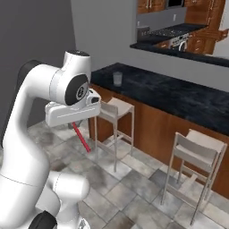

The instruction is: Take a straw from the drawer in front and place it inside the glass cup on the dining counter.

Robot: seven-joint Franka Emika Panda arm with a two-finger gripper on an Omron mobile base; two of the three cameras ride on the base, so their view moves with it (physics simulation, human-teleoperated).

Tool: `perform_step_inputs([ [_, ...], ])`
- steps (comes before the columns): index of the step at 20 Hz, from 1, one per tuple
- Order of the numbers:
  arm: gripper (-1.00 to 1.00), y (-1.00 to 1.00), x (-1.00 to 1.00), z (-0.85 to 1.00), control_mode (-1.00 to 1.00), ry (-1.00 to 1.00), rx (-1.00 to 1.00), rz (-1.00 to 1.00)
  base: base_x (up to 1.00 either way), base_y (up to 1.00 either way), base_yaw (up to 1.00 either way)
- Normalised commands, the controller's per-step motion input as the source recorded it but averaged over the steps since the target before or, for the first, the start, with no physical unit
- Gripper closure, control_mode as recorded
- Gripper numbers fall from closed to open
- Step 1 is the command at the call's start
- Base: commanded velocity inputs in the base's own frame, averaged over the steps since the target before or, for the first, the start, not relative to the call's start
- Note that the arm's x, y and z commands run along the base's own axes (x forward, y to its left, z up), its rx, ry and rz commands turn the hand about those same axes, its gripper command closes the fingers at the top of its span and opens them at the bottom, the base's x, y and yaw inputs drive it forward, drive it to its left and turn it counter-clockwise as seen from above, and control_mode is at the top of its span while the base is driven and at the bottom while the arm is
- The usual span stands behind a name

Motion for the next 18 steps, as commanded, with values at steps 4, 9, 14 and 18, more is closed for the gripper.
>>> perform_step_inputs([
  [4, 1.00, 0.00, 0.00, 0.00, 1.00, 0.00, 0.00, 0.00, 0.28, 0.76, -0.44],
  [9, 1.00, 0.00, 0.00, 0.00, 1.00, 0.00, 0.00, 0.00, 0.28, 0.74, -0.44],
  [14, 1.00, 0.00, 0.00, 0.00, 1.00, 0.00, 0.00, 0.00, 0.26, 0.63, -0.43],
  [18, 1.00, 0.00, 0.00, 0.00, 1.00, 0.00, 0.00, 0.00, 0.31, 0.63, -0.41],
])
